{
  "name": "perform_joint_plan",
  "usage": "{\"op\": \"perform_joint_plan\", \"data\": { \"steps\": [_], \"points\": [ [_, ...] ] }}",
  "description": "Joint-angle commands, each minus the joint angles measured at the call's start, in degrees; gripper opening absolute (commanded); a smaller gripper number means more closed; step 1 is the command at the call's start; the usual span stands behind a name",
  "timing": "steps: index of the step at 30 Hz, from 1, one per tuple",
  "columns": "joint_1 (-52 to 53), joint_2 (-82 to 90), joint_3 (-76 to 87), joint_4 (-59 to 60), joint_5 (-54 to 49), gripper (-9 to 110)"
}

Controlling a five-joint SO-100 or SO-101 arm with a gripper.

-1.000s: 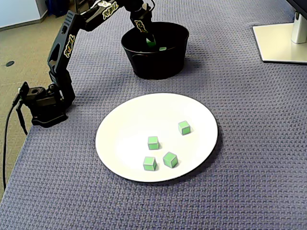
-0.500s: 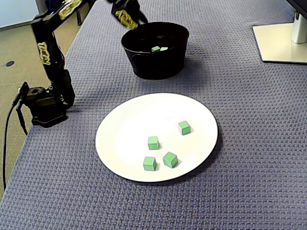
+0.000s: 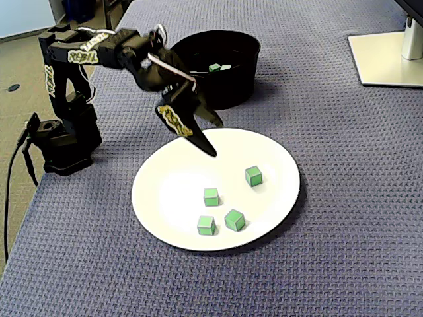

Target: Pick up the items on the white plate and put them in the black container.

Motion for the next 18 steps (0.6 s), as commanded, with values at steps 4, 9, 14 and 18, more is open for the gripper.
{"op": "perform_joint_plan", "data": {
  "steps": [4,9,14,18],
  "points": [
    [-1.05,-3.25,8.26,-22.24,0.35,38],
    [-3.43,-8.70,8.53,-33.75,2.11,38],
    [-5.63,-11.16,11.34,-41.31,2.37,39],
    [-6.94,-12.13,14.68,-44.82,4.04,38]
  ]
}}
